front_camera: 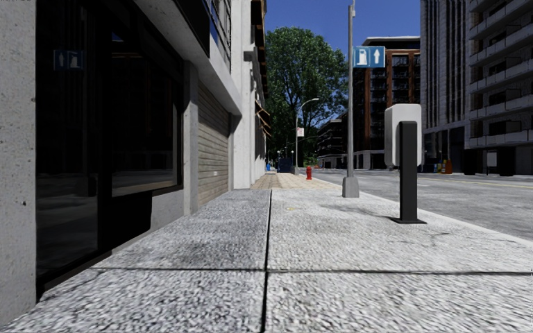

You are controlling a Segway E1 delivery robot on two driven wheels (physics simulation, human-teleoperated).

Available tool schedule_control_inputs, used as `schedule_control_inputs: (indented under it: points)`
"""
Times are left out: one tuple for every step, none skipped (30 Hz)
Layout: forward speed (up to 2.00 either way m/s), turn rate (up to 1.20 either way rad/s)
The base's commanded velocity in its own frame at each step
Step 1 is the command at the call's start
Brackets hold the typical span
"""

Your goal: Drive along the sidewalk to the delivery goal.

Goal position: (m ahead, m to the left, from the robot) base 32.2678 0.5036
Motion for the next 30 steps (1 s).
schedule_control_inputs:
  points:
    - [2.00,-0.02]
    - [2.00,-0.04]
    - [2.00,-0.04]
    - [2.00,-0.04]
    - [2.00,-0.04]
    - [2.00,-0.04]
    - [2.00,-0.04]
    - [2.00,-0.04]
    - [2.00,-0.04]
    - [2.00,-0.04]
    - [2.00,-0.05]
    - [2.00,-0.05]
    - [2.00,-0.05]
    - [2.00,-0.05]
    - [2.00,-0.05]
    - [2.00,-0.05]
    - [2.00,-0.05]
    - [2.00,-0.05]
    - [2.00,-0.05]
    - [2.00,-0.05]
    - [2.00,-0.05]
    - [2.00,-0.06]
    - [2.00,-0.06]
    - [2.00,-0.08]
    - [2.00,-0.08]
    - [2.00,-0.08]
    - [2.00,-0.09]
    - [2.00,-0.09]
    - [2.00,-0.09]
    - [2.00,-0.10]
